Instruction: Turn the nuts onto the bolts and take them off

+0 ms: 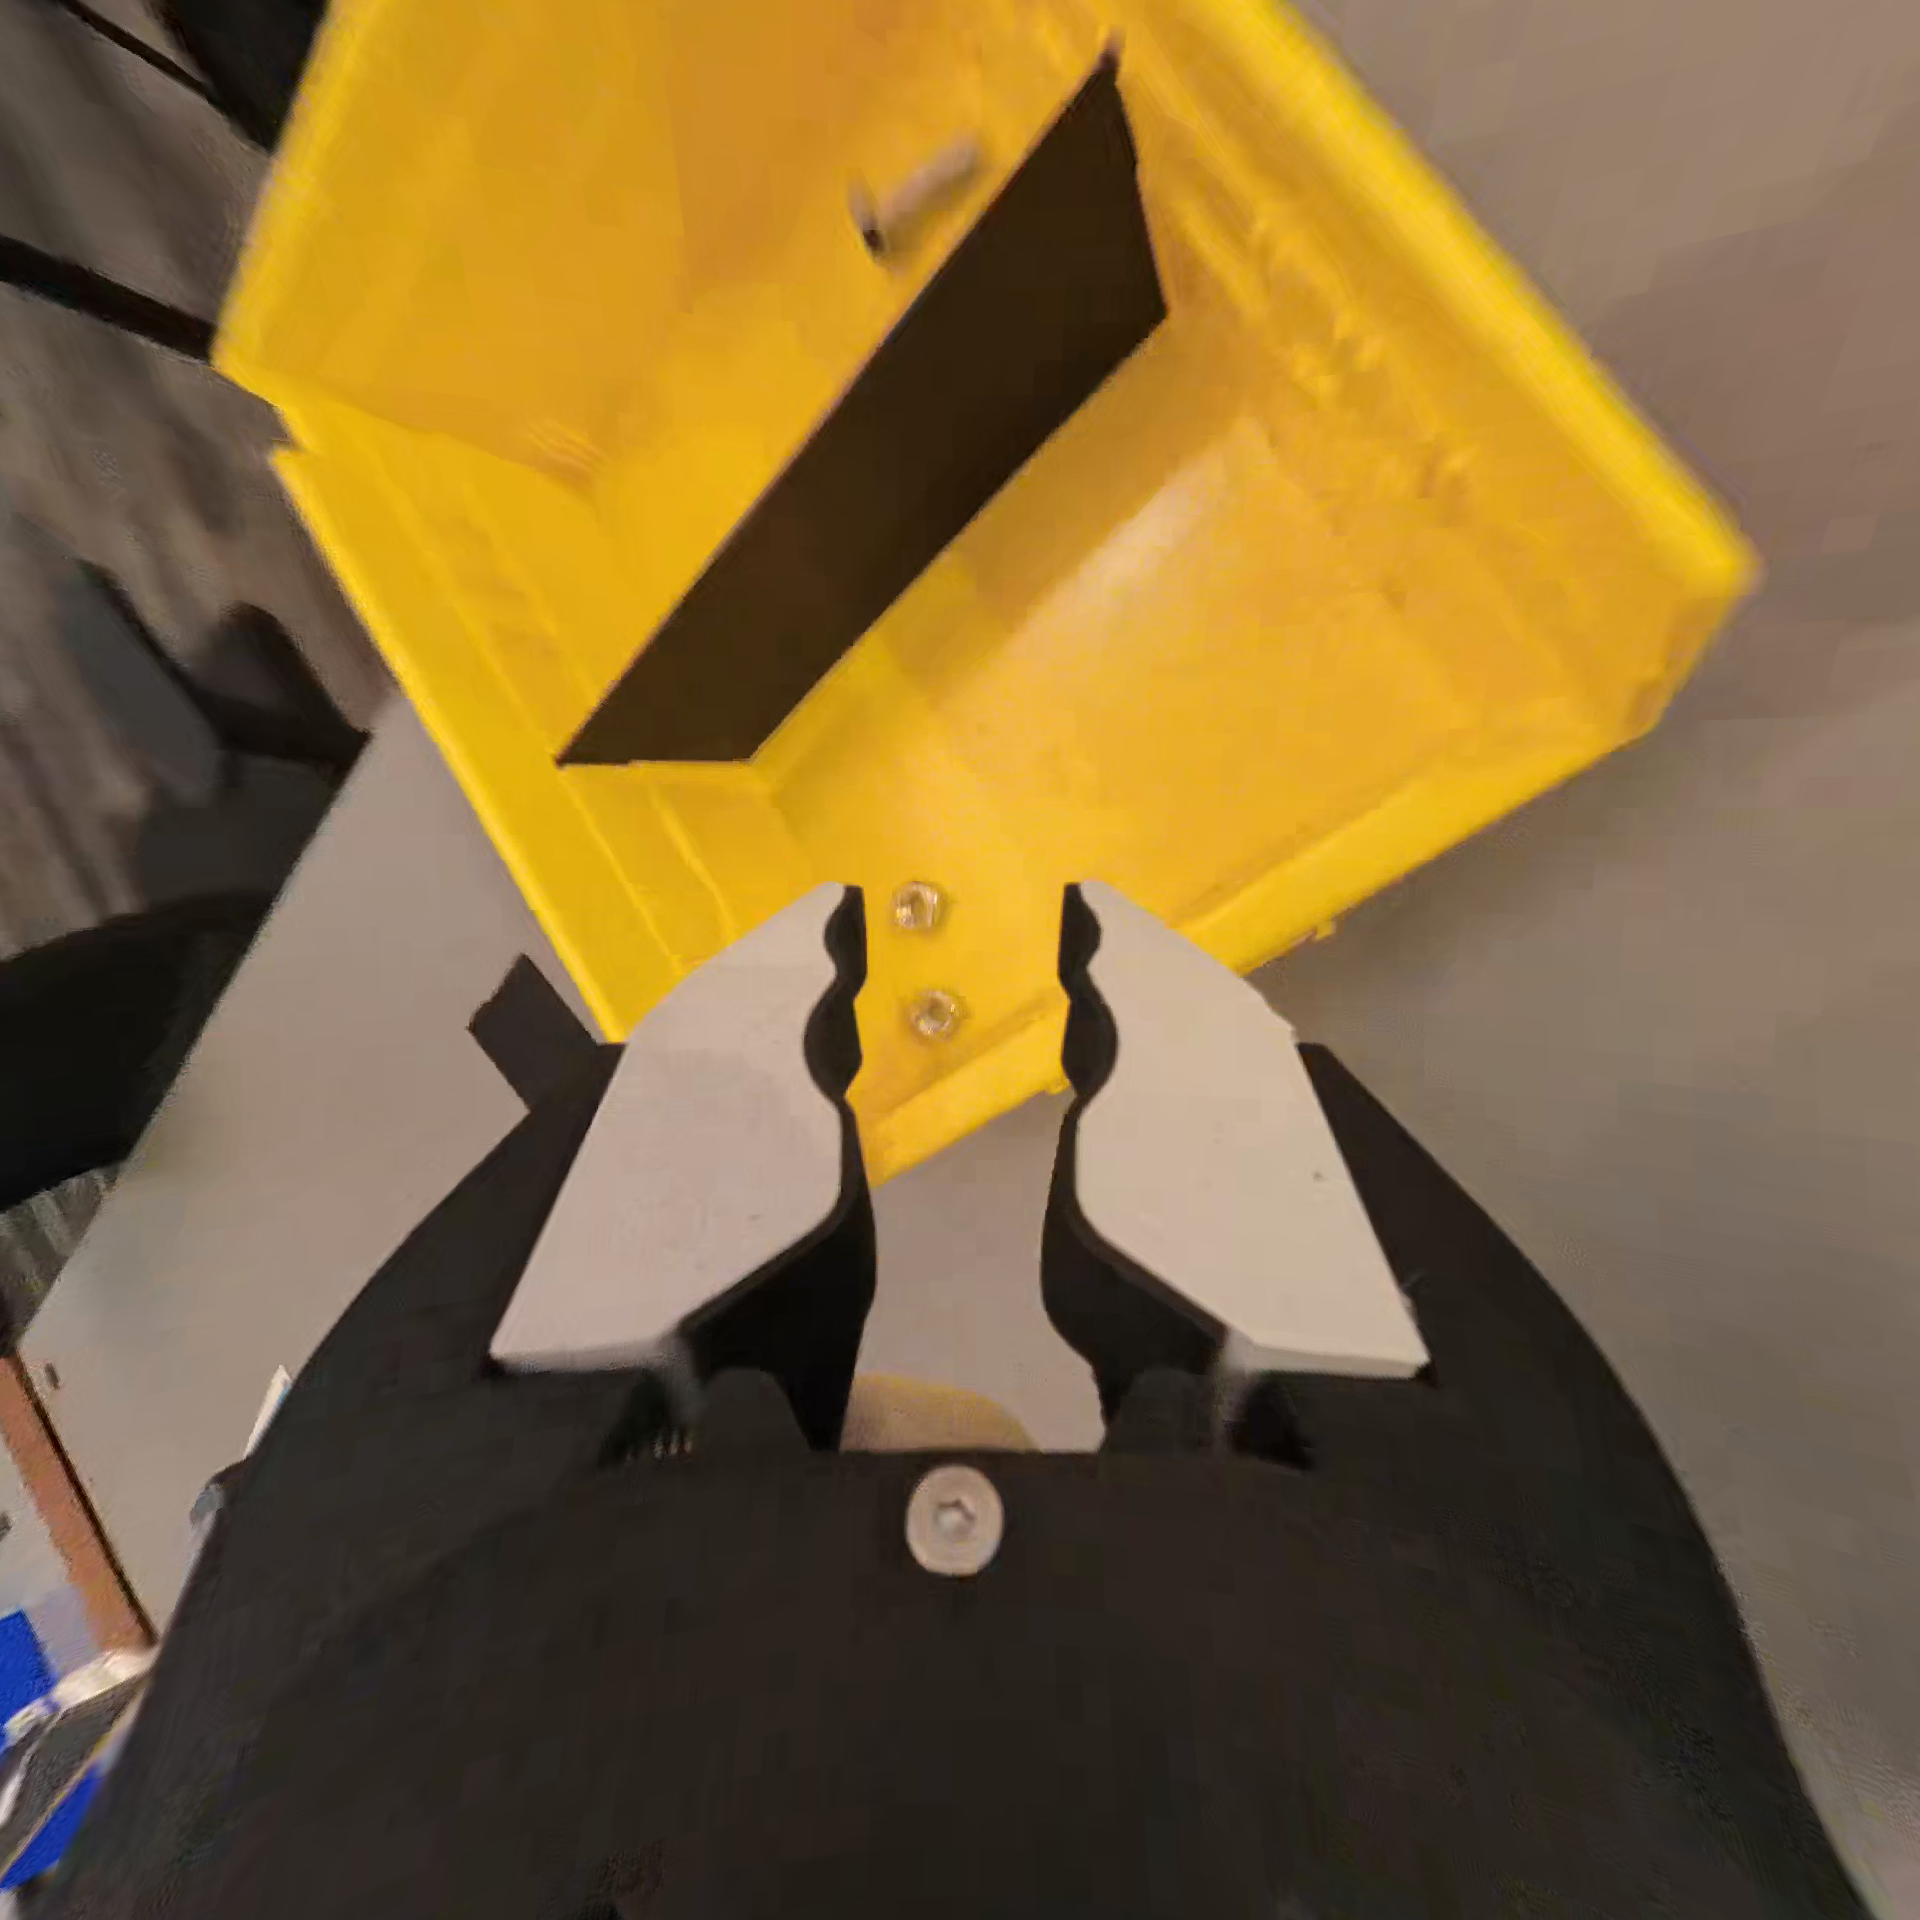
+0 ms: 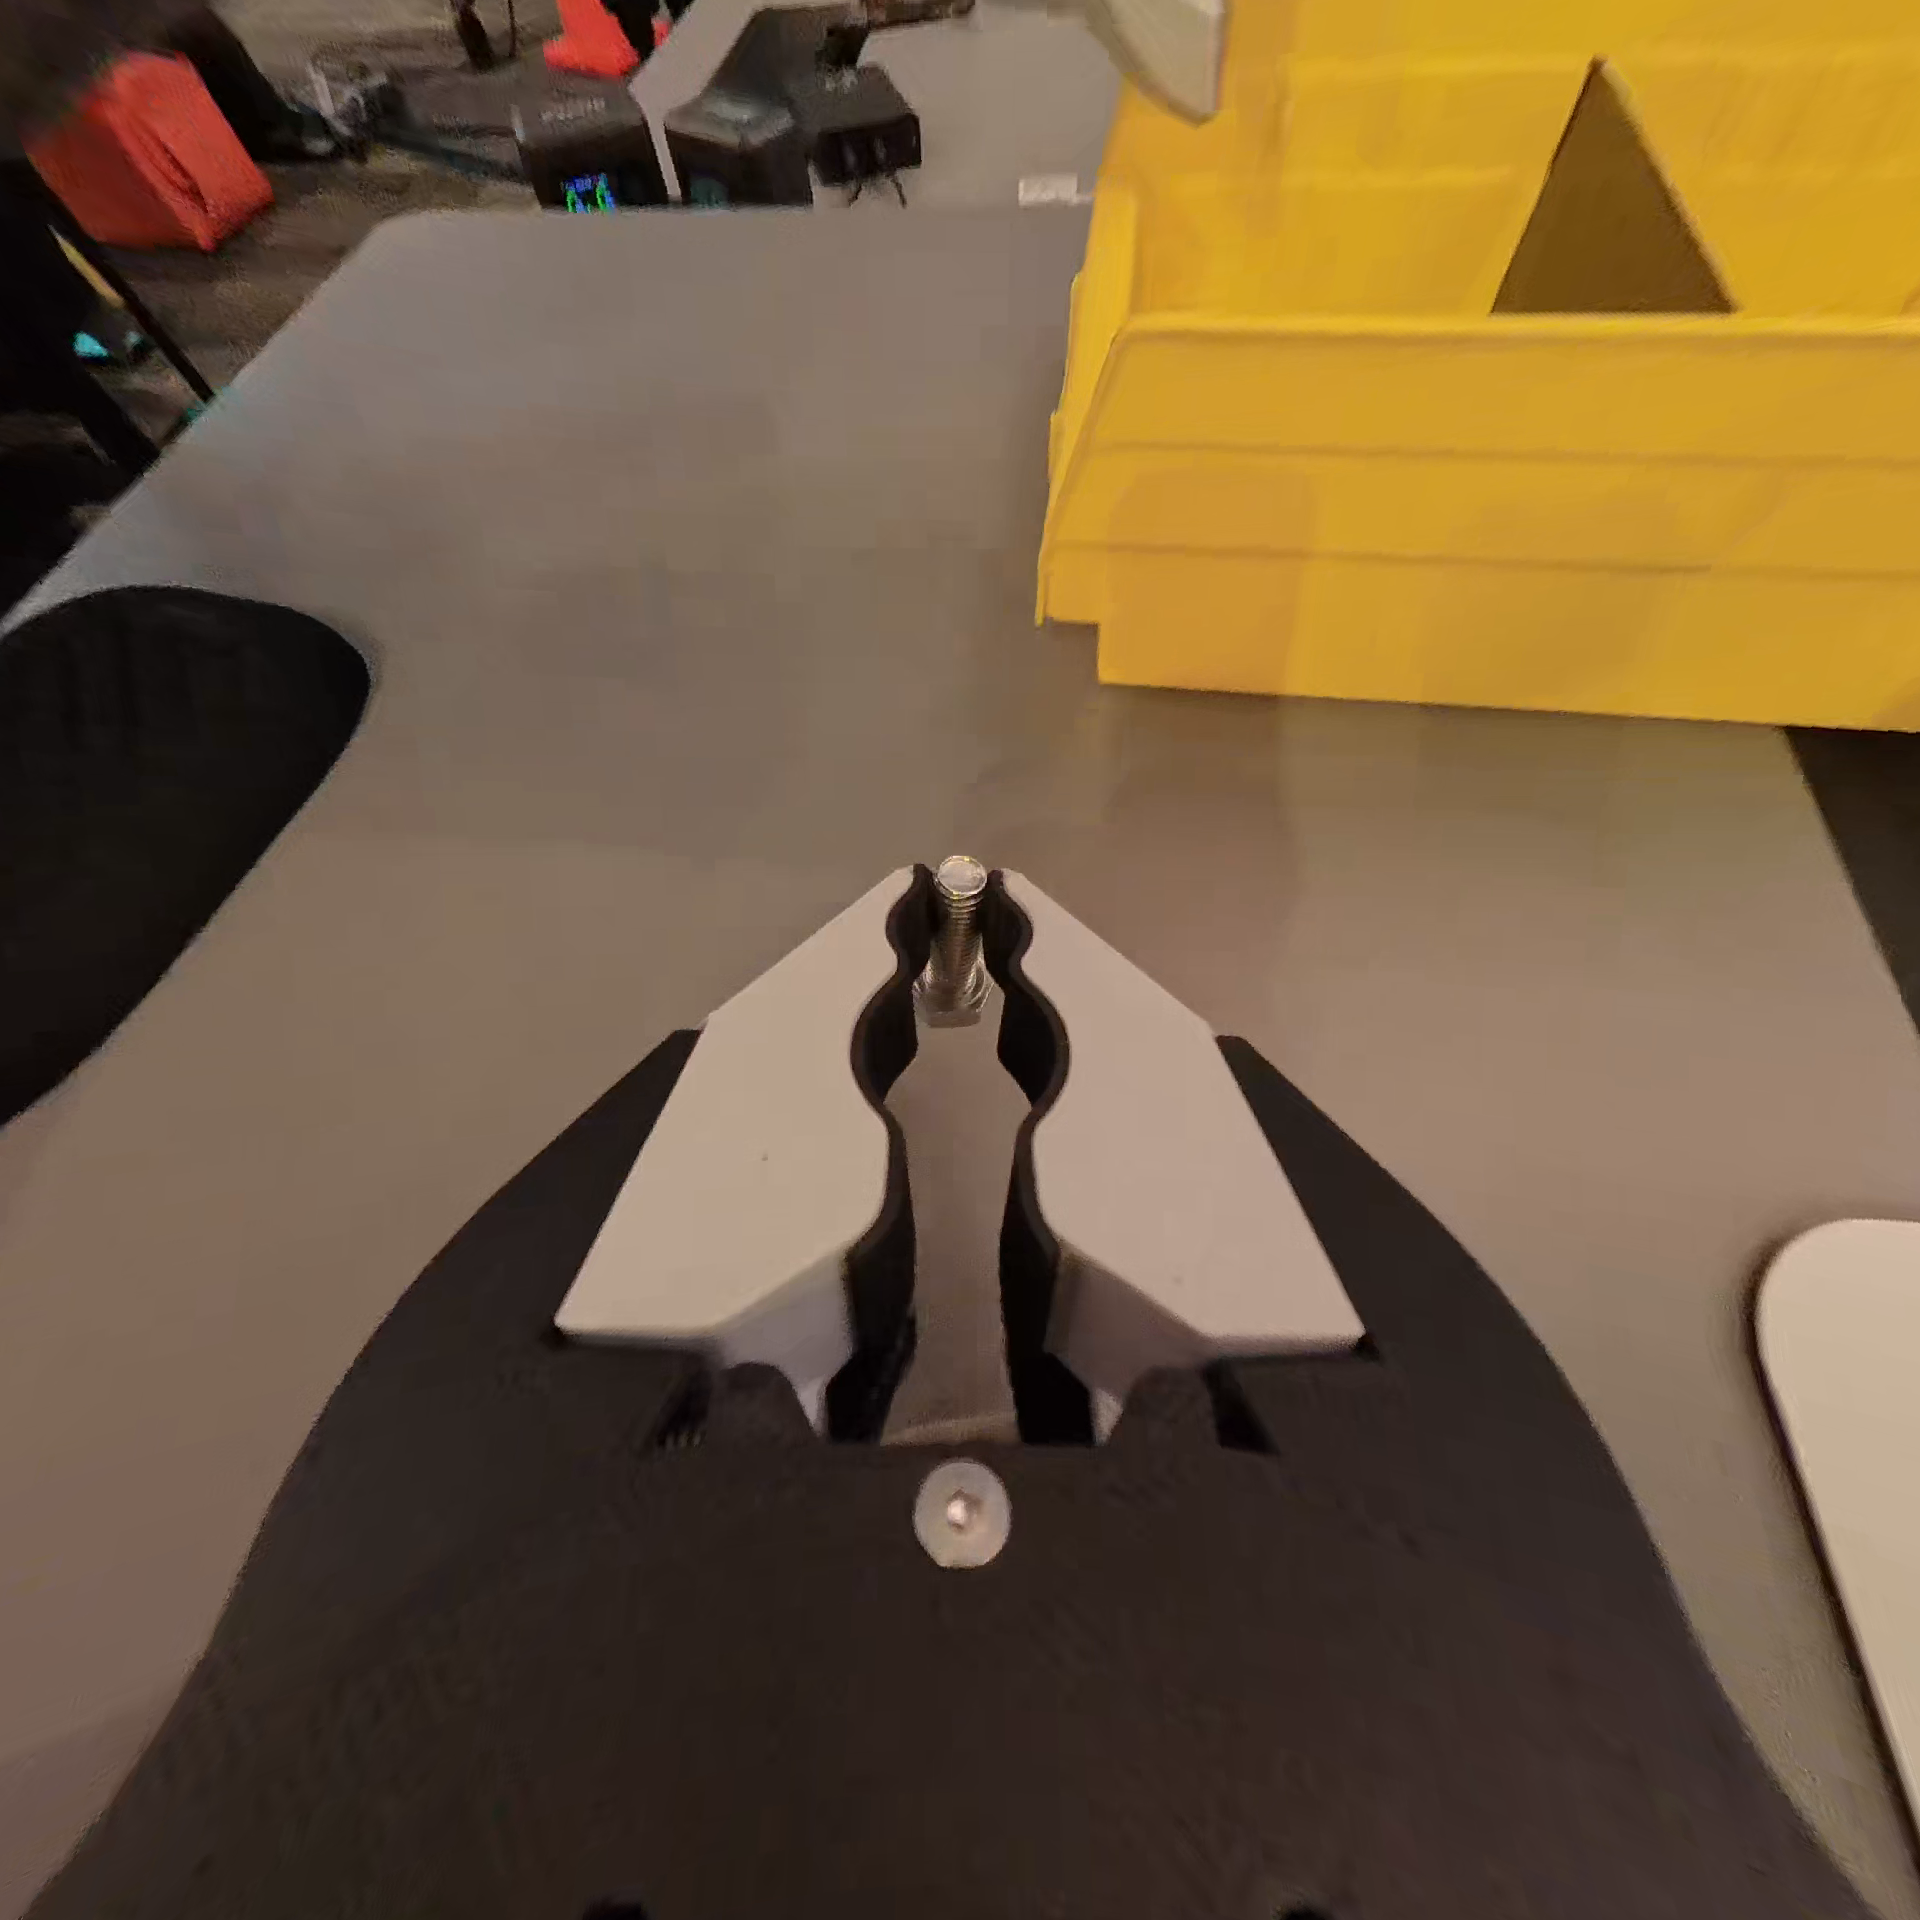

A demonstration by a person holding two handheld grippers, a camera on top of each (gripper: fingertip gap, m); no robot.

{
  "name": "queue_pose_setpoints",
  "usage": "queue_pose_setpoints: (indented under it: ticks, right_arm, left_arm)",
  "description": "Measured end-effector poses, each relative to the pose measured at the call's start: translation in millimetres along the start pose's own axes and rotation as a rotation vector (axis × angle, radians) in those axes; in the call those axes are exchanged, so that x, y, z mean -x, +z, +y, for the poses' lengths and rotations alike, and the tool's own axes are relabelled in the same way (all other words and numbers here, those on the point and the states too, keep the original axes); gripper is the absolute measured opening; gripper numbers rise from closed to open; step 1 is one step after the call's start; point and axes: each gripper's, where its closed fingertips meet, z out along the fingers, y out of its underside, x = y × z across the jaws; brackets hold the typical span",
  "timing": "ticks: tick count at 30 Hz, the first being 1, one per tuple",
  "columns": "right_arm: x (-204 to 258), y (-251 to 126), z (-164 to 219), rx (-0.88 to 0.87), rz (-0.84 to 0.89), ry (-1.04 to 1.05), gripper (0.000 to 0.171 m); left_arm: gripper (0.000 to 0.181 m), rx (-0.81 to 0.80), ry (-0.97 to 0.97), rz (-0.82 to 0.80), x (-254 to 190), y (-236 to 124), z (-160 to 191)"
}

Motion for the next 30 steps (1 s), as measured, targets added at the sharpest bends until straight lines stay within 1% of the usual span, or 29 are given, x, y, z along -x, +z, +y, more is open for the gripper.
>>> queue_pose_setpoints:
  ticks: [2,4,5,6,7,9,11,13,14,17,18,19,20,22,28,30]
  right_arm:
    - [0.1,6.1,9.9,0.044,0.004,-0.018,0.008]
    - [-0.8,8.8,15.1,0.059,0.004,-0.016,0.008]
    - [-0.6,9.5,16.3,0.058,-0.001,-0.01,0.008]
    - [-0.2,9.9,17.0,0.055,-0.007,-0.004,0.008]
    - [-0.3,10.1,17.2,0.054,-0.008,-0.002,0.008]
    - [-0.9,9.9,16.8,0.05,-0.01,0.001,0.008]
    - [-0.9,10.0,18.0,0.055,-0.013,-0.001,0.008]
    - [-0.4,10.5,18.6,0.06,-0.014,-0.005,0.008]
    - [-0.3,10.8,18.9,0.063,-0.015,-0.007,0.008]
    - [0.5,12.0,20.1,0.073,-0.017,-0.013,0.008]
    - [0.7,12.3,20.2,0.074,-0.017,-0.015,0.008]
    - [0.8,12.3,20.3,0.075,-0.018,-0.015,0.008]
    - [0.7,12.2,20.0,0.073,-0.019,-0.013,0.008]
    - [0.6,11.8,19.6,0.069,-0.022,-0.009,0.008]
    - [0.4,11.6,19.3,0.066,-0.024,-0.006,0.008]
    - [1.4,11.3,19.2,0.065,-0.029,-0.009,0.008]
  left_arm:
    - [0.037,0.147,0.031,0.128,1.7,17.7,10.6]
    - [0.037,0.267,0.133,0.154,6.7,35.0,17.8]
    - [0.039,0.341,0.164,0.204,2.0,42.4,24.3]
    - [0.039,0.403,0.188,0.22,2.1,50.0,29.5]
    - [0.038,0.459,0.22,0.198,7.4,57.7,33.5]
    - [0.039,0.557,0.267,0.216,8.1,68.7,41.5]
    - [0.038,0.615,0.263,0.198,16.1,80.8,44.4]
    - [0.041,0.684,0.248,0.176,24.9,89.8,50.7]
    - [0.041,0.711,0.233,0.19,24.6,93.3,54.0]
    - [0.041,0.777,0.184,0.257,17.9,102.4,65.0]
    - [0.036,0.788,0.184,0.275,17.1,102.6,66.2]
    - [0.039,0.785,0.184,0.277,18.8,103.3,65.0]
    - [0.034,0.78,0.166,0.282,19.1,104.5,63.5]
    - [0.017,0.781,0.159,0.325,13.4,104.0,64.9]
    - [0.017,0.783,0.177,0.301,17.1,102.8,67.4]
    - [0.017,0.745,0.157,0.304,16.9,101.9,64.0]
